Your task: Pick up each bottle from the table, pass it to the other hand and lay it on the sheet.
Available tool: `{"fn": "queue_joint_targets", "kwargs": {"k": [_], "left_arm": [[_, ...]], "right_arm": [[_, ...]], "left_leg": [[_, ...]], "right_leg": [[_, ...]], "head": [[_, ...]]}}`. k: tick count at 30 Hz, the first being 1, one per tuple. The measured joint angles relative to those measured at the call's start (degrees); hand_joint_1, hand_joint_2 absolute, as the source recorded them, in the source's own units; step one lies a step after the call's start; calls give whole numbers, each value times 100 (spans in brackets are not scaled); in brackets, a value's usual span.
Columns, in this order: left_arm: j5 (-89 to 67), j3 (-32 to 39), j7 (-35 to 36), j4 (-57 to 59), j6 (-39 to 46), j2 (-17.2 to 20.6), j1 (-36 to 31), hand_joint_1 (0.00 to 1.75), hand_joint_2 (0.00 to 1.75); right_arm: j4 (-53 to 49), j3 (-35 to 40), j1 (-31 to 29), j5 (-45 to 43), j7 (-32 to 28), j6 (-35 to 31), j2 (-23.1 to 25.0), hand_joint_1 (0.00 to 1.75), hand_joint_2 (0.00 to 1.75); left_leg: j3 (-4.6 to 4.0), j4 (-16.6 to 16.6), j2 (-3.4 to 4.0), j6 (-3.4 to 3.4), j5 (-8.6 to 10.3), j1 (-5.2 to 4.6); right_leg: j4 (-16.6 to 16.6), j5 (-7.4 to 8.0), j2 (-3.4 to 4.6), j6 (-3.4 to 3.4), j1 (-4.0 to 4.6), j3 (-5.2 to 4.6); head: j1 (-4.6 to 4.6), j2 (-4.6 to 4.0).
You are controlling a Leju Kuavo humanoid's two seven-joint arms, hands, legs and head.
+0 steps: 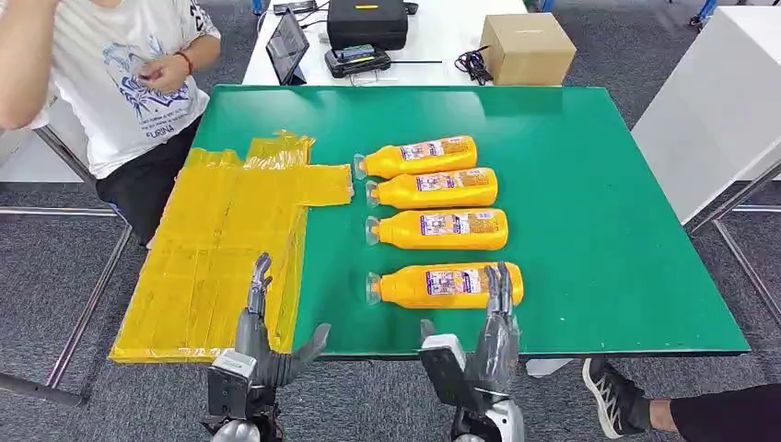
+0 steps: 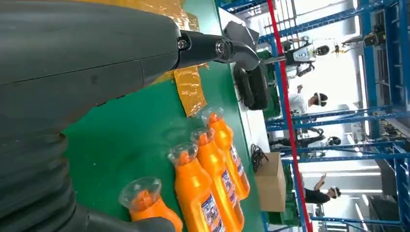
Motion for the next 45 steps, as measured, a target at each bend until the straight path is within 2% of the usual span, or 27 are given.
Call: {"fn": "queue_joint_targets", "kwargs": {"k": [4, 6, 8, 14, 23, 45], "left_arm": [[-54, 33, 9, 50, -113, 0, -1, 0, 175], [-81, 52, 20, 72, -160, 0, -6, 0, 175], [-116, 68, 24, 103, -190, 0, -16, 0, 175], [-153, 92, 26, 164, -236, 0, -28, 0, 175], [-295, 140, 125, 256, -358, 0, -67, 0, 175], [-332, 138, 181, 557, -507, 0, -219, 0, 175]], "right_arm": [[-114, -33, -256, 806, 795, 577, -247, 0, 175], [-120, -52, -432, 794, 1018, 973, -352, 0, 175], [-118, -72, -590, 602, 1120, 1419, -470, 0, 175], [-101, -87, -863, 608, 1209, 1579, -655, 0, 175], [485, 15, -1525, 403, 1732, 2637, -935, 0, 175], [1674, 411, -2275, 309, 1966, 3136, -1237, 0, 175]], "left_leg": [[0, 1, 1, 1, 1, -1], [1, 1, 0, 1, 1, 0], [1, 1, -1, 2, 2, 0], [0, 1, 0, 1, 2, 0], [0, 1, -2, 5, 6, -1], [0, 3, -2, 6, 7, -1]], "right_leg": [[0, 1, 0, 1, 0, 1], [0, 1, 0, 1, 0, 1], [0, 2, -1, 1, 0, 1], [2, 1, 0, 1, 0, 0], [1, 3, -1, 3, 0, 2], [1, 4, -1, 3, 0, 2]], "head": [[2, 0], [2, 0], [2, 0], [0, 0], [0, 0], [2, 0]]}}
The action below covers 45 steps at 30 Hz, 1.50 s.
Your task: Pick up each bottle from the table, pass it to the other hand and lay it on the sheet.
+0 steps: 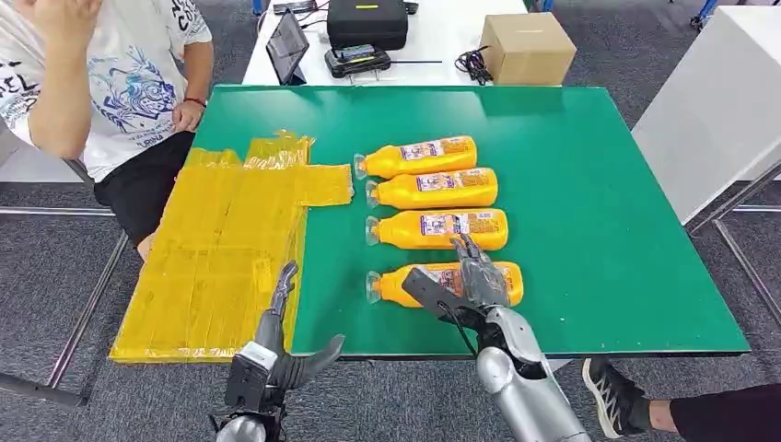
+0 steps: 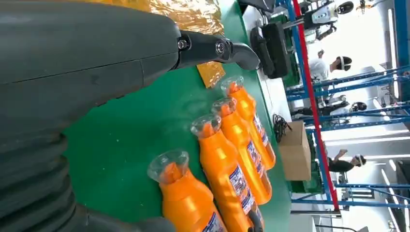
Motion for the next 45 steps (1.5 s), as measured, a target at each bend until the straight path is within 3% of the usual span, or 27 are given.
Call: {"fn": "queue_joint_targets", "kwargs": {"k": [12, 18, 30, 45], "left_arm": [[-76, 0, -15, 131, 94, 0, -65, 0, 175], [280, 0, 81, 195, -240, 0, -98, 0, 175], [363, -2, -22, 293, -153, 0, -207, 0, 175], [579, -2, -87, 577, -125, 15, -370, 0, 175]], "right_arm": [[385, 326, -405, -92, 181, 404, -138, 0, 175], [585, 444, -592, -92, 258, 426, -208, 0, 175], [942, 714, -987, -487, 114, 948, -441, 0, 175], [1145, 1302, -1640, -1658, -212, 2222, -1411, 0, 175]], "left_leg": [[0, 0, 0, 1, 0, 0], [-1, 1, 0, 3, 3, 0], [0, 2, 0, 3, 3, 0], [10, 5, -5, 5, 4, -3]], "right_leg": [[0, 1, 0, 0, 0, 0], [0, 1, 0, 0, 0, 0], [0, 1, 0, 1, 0, 1], [-1, 6, -2, 7, -2, 15]], "head": [[-2, 0], [-2, 0], [-2, 0], [-2, 0]]}}
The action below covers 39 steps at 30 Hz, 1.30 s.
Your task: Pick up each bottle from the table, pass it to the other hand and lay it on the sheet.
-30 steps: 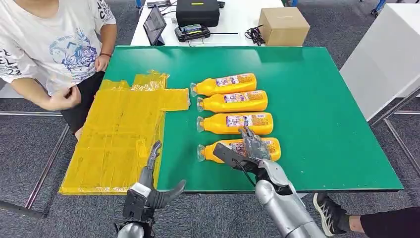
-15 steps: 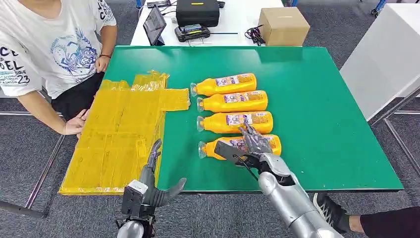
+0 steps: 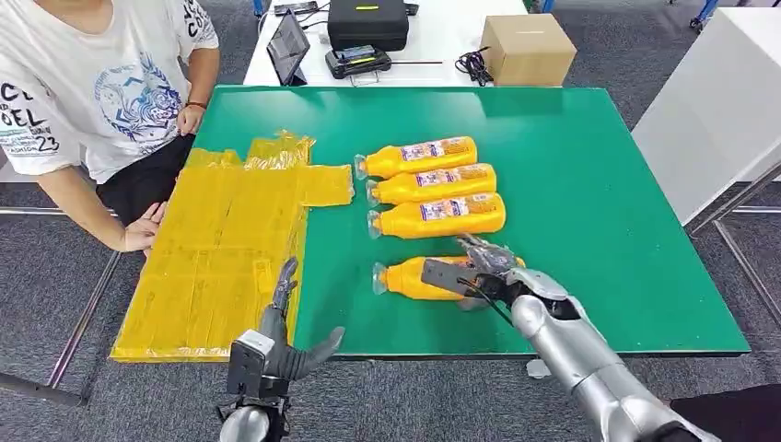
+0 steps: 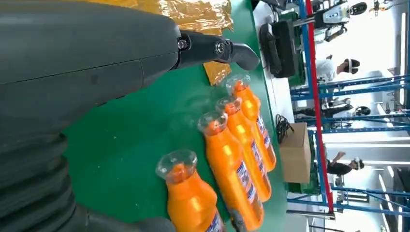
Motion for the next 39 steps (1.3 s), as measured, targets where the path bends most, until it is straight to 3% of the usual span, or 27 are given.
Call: {"fn": "queue_joint_targets", "kwargs": {"k": [8, 18, 22, 26, 39], "left_arm": [[264, -2, -131, 150, -20, 2, -100, 0, 175], [422, -7, -177, 256, -37, 0, -144, 0, 175], [470, -7, -177, 293, -35, -2, -151, 0, 175], [474, -7, -177, 315, -37, -2, -154, 0, 175], [581, -157, -171, 413, -70, -4, -239, 0, 175]], "right_arm": [[-151, 703, -545, -1029, 85, 674, -789, 7, 175], [-404, 1531, -1084, -1413, 330, 932, -1395, 23, 175], [-433, 1762, -1195, -1461, 349, 1030, -1493, 23, 175], [-435, 1880, -1271, -1470, 352, 1041, -1548, 0, 175], [-125, 2579, -1369, -1730, 170, 761, -1356, 0, 175]], "left_leg": [[-2, 1, 0, 1, 0, -4], [-1, 1, 0, 1, 0, -4], [-1, 1, 1, 1, 0, -4], [-1, 1, 1, 1, 0, -4], [-1, 1, 1, 1, 0, -3]], "right_leg": [[1, 1, 0, 2, -2, 0], [1, 1, 0, 2, -2, 0], [0, 1, 0, 2, -2, 0], [1, 1, 0, 2, -2, 0], [1, 1, 0, 2, -1, 1]], "head": [[0, 0], [0, 0], [0, 0], [0, 0], [0, 0]]}}
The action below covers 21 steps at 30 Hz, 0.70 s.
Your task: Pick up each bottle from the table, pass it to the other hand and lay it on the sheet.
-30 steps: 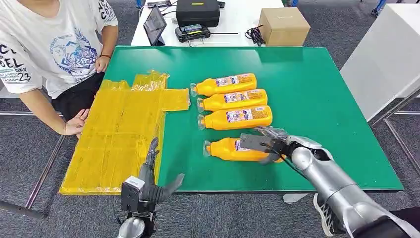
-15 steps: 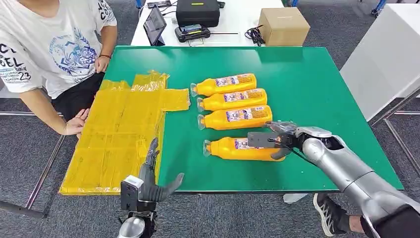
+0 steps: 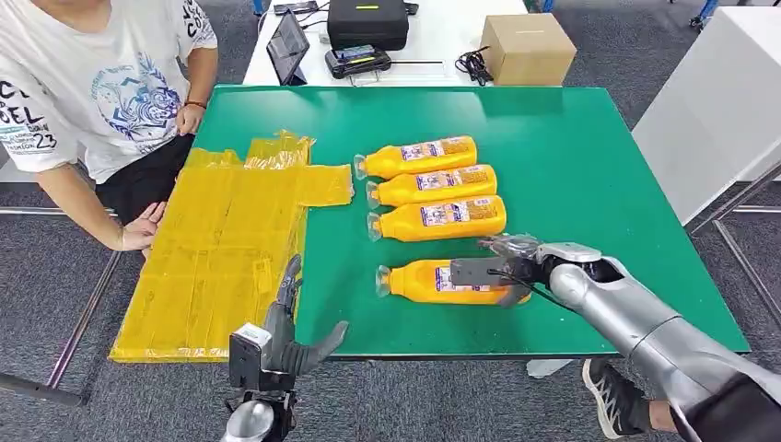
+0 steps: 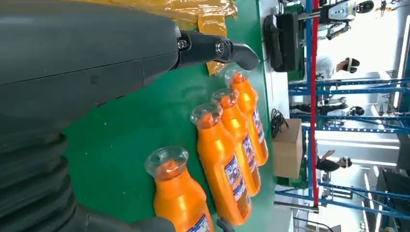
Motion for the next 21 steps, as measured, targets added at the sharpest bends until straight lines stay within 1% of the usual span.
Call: {"fn": "queue_joint_targets", "kwargs": {"k": [5, 18, 19, 20, 21], "left_arm": [[9, -20, 13, 11, -2, 0, -2, 0, 175], [9, -22, 13, 31, -7, 0, -3, 0, 175], [9, -22, 15, 31, -7, 0, -3, 0, 175], [9, -22, 18, 33, -4, 0, -3, 0, 175], [9, -22, 31, 33, 13, 0, -3, 0, 175]], "right_arm": [[219, 164, 6, 22, -2, -57, 171, 0, 175], [282, 215, 5, 26, -4, -79, 217, 0, 175], [313, 243, 5, 42, -13, -83, 236, 16, 175], [354, 278, 5, 72, -39, -96, 267, 155, 175], [403, 302, 4, 96, -52, -112, 311, 175, 175]], "left_leg": [[0, 0, 0, 0, 0, 0], [0, 0, 0, 0, 0, 0], [0, 0, 0, 0, 0, 0], [0, 0, 0, 0, 0, 0], [0, 0, 0, 0, 0, 0]], "right_leg": [[0, 0, 0, 0, -1, -1], [0, 0, 0, 0, -1, -1], [0, 0, 0, 0, -1, -1], [0, 0, 0, 0, -1, 0], [0, 0, 0, 0, -1, 0]], "head": [[-2, 0], [-2, 0], [-2, 0], [-2, 0], [-2, 0]]}}
